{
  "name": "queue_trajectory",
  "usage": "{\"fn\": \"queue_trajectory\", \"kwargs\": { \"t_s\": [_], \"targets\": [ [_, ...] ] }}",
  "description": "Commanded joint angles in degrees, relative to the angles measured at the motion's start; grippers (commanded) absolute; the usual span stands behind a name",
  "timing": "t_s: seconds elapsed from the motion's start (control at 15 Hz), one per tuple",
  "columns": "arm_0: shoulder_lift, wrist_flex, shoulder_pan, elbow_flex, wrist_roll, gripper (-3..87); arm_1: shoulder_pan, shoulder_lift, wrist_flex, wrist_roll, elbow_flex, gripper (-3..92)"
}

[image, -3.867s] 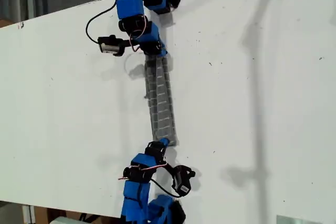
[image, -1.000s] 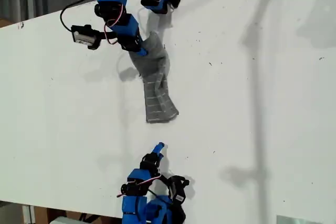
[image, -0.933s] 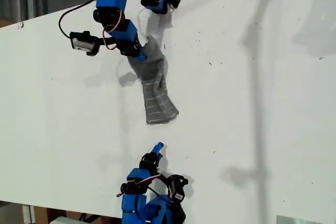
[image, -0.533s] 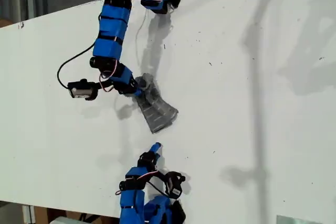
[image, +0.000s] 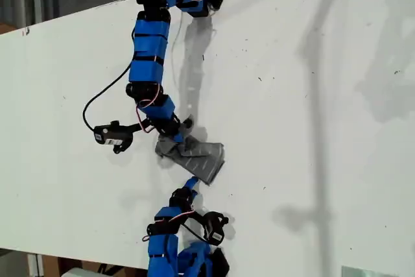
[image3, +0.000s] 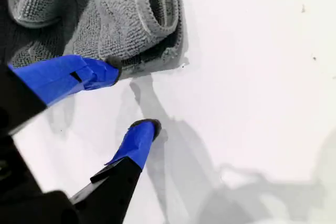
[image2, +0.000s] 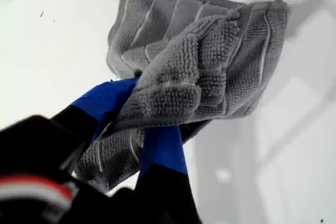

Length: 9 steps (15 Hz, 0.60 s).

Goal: Grasp corners of a square towel and fold twice.

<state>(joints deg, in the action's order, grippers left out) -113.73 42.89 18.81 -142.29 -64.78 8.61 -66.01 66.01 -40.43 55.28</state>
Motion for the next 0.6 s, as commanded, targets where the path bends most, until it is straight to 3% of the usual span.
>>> {"fn": "queue_trajectory", "kwargs": {
  "t_s": [0.0,0.27,0.53],
  "targets": [
    [-0.26,-0.7,0.97,1.05,0.26,19.2,1.23,-10.11,5.62,-8.61,3.34,-0.1],
    [0.09,-0.7,0.97,1.41,0.18,19.2,7.73,-30.06,18.02,-28.65,24.08,-0.1],
    [0.53,-0.53,0.97,1.76,0.44,19.2,14.24,-55.81,25.58,-35.24,43.15,-0.1]
  ]
}}
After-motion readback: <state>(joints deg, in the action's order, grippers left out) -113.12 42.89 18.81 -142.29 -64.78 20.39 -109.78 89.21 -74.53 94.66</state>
